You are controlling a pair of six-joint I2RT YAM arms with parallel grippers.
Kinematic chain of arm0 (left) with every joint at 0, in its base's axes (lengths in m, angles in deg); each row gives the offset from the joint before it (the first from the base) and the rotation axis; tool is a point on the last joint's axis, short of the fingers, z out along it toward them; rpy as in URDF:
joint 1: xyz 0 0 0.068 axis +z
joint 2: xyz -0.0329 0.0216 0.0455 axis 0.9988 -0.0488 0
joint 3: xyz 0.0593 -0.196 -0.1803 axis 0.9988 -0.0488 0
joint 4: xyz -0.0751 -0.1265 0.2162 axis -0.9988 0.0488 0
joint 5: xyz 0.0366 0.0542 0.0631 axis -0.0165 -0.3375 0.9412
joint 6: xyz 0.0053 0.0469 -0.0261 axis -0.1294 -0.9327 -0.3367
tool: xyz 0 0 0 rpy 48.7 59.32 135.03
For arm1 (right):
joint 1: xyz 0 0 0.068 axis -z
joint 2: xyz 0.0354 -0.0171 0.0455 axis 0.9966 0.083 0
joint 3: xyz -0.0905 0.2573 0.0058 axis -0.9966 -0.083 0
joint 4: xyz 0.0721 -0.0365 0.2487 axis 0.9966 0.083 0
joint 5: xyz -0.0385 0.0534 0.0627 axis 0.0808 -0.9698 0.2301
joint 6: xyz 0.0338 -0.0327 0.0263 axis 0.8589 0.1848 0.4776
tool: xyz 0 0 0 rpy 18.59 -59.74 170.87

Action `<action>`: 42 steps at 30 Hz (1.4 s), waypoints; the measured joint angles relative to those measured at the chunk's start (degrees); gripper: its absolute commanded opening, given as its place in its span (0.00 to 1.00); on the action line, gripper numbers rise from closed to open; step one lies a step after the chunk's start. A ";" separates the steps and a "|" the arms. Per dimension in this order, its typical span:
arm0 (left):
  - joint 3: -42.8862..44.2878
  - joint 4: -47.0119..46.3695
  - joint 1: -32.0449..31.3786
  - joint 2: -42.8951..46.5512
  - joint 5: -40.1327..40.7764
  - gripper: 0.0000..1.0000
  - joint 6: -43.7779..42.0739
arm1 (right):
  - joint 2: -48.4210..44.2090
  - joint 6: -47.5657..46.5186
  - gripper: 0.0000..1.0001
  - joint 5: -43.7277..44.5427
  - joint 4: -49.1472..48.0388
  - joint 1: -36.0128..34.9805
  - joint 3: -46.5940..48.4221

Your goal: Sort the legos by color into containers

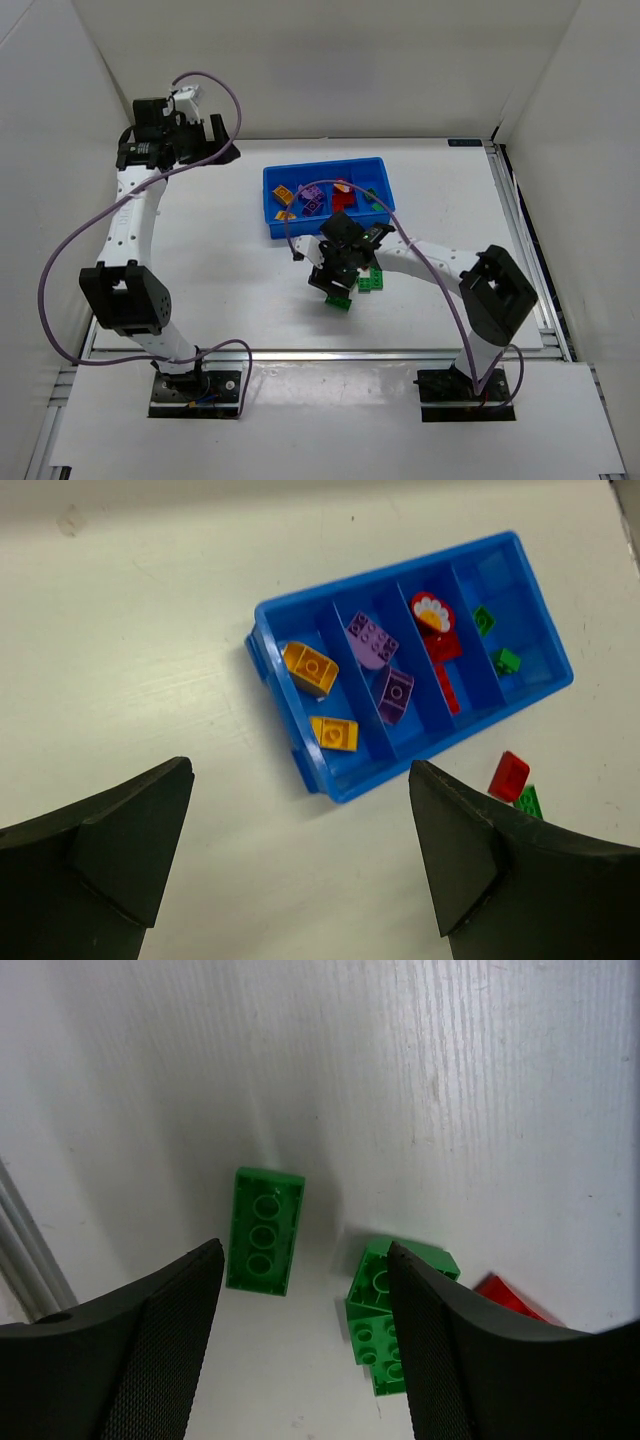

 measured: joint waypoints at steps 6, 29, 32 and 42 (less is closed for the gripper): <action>-1.75 0.98 -0.13 0.37 0.04 0.99 -0.94 | 2.80 2.16 0.70 2.99 -1.88 -0.83 -0.74; -2.25 0.96 -0.13 1.01 1.18 0.99 -1.51 | 3.76 4.02 0.63 5.60 -5.38 -5.11 -7.10; -2.25 0.96 -0.11 0.98 1.29 1.00 -1.55 | 3.87 4.26 0.43 5.42 -6.10 -5.11 -7.10; -2.27 0.96 -0.13 0.33 1.53 0.99 -1.68 | 3.65 4.98 0.11 5.64 -1.46 -5.05 -3.10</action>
